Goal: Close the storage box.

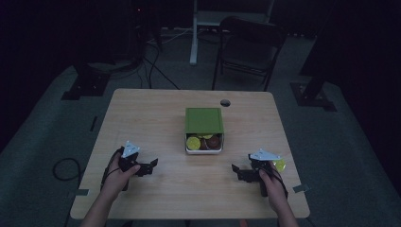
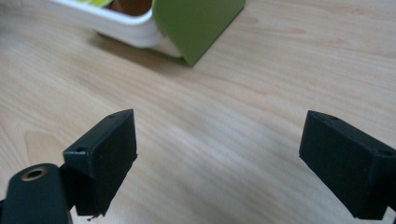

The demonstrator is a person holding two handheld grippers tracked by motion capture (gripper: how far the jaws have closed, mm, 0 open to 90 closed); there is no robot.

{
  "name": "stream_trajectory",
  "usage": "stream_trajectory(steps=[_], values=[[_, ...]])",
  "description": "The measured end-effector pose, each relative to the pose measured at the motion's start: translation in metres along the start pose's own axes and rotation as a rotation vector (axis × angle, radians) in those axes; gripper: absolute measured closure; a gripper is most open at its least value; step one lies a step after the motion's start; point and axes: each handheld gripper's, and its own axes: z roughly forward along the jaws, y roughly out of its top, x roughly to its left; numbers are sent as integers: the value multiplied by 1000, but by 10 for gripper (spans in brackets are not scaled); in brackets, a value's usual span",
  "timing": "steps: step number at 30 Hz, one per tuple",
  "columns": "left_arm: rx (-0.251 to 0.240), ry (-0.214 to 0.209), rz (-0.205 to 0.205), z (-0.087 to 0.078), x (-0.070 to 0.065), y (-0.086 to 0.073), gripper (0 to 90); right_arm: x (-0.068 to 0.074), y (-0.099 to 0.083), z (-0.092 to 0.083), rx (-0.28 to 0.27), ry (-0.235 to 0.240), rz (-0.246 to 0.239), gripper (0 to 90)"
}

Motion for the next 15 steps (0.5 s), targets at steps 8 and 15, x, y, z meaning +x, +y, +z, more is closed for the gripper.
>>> stream_trajectory(steps=[8,15], values=[[23,45,-10,-12,9,-14,1,0,-12,-5,23,-10,1,109],[61,79,-29,-22,17,-25,1,1,-19,-8,46,-16,10,109]])
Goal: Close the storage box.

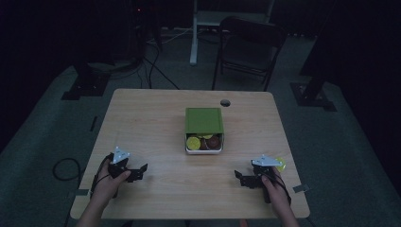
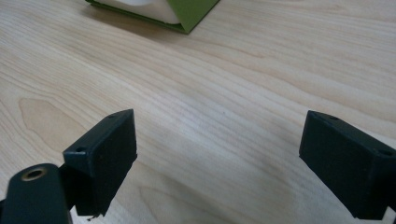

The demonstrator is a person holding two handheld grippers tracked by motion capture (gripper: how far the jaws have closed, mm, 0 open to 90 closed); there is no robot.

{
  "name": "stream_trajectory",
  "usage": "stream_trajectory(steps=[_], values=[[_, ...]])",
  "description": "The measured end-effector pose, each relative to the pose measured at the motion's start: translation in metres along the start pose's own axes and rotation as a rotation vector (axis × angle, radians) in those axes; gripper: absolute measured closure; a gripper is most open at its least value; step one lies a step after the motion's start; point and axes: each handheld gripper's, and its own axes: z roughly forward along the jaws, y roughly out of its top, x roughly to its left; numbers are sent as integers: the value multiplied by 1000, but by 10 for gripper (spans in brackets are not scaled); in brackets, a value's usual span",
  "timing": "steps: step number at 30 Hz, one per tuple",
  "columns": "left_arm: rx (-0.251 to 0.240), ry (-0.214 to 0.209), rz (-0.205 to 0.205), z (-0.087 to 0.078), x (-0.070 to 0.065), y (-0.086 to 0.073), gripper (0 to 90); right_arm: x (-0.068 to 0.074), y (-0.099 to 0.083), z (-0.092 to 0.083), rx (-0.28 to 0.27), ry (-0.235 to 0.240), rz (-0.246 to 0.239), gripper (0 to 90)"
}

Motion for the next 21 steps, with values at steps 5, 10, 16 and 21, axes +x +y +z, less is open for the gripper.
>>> stream_trajectory(steps=[5,10,16,21], values=[[32,39,-19,-4,7,-7,1,1,-5,-2,33,-29,27,109],[54,82,-41,-9,12,-13,1,0,-9,-1,46,-42,24,109],[94,135,-45,-13,15,-22,1,0,-12,1,67,-60,13,110],[103,175,-70,-17,19,-29,1,3,-12,3,88,-84,-44,109]])
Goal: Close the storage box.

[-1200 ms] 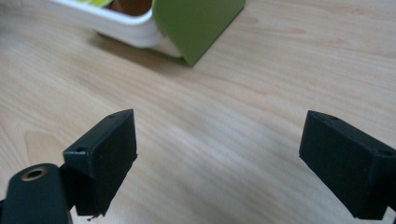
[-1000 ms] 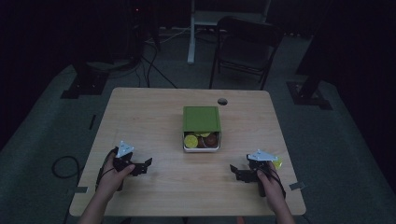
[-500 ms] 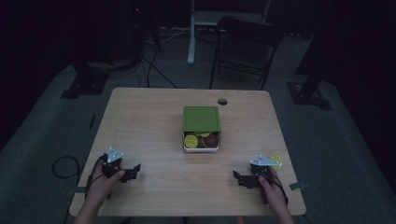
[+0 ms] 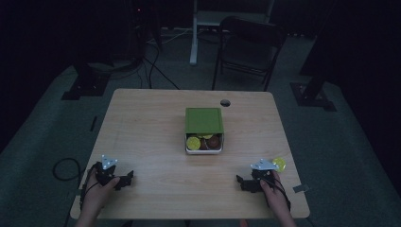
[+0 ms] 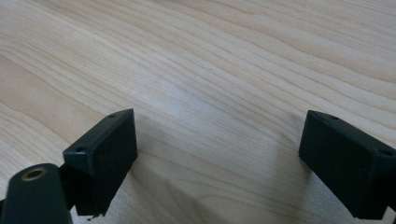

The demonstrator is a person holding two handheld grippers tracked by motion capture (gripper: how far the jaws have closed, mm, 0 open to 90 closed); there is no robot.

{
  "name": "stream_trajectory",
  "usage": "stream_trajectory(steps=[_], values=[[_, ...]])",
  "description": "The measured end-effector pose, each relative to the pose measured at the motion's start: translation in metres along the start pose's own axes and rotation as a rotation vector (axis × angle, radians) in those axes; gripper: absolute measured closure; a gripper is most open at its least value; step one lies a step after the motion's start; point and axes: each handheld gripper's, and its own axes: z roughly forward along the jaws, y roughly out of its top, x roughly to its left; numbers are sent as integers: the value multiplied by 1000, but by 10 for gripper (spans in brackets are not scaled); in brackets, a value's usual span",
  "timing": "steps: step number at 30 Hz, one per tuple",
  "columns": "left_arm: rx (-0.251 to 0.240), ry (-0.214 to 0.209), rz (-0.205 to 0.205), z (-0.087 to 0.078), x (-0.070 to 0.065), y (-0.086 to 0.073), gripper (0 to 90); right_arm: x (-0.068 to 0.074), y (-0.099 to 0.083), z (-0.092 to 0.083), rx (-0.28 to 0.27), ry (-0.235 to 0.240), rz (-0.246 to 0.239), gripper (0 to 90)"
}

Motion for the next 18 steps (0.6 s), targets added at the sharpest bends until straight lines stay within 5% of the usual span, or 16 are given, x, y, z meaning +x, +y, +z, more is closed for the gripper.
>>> stream_trajectory(steps=[18], values=[[6,33,-63,-7,11,-16,1,0,0,0,0,0,3,110]])
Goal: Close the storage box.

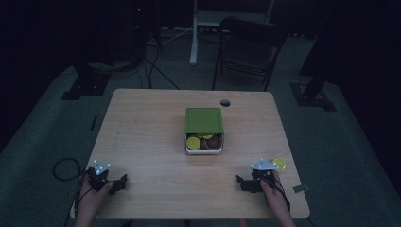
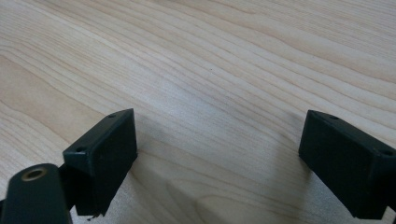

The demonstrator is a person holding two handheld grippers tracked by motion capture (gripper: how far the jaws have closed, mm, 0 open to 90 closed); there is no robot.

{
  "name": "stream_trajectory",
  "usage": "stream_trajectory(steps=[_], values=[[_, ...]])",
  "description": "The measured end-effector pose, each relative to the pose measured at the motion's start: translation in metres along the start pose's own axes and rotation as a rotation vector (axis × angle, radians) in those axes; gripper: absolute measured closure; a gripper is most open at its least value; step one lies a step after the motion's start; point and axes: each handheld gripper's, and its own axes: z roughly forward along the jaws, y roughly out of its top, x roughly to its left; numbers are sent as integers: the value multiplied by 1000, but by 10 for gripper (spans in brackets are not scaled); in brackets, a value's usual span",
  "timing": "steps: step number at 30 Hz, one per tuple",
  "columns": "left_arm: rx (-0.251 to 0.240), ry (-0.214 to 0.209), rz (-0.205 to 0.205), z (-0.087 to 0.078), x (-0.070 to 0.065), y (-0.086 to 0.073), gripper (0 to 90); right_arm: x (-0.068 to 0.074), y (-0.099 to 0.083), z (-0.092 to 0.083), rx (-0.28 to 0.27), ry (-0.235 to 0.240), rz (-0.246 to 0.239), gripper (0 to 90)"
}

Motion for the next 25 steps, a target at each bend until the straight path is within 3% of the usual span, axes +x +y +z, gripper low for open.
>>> stream_trajectory(steps=[6,19,25], values=[[4,-5,-10,0,1,0,1,0,0,0,0,1,-1,110],[4,40,-60,3,-4,2,1,0,0,0,0,1,0,110],[4,41,-61,3,-4,3,1,0,-1,-1,0,-3,3,110]])
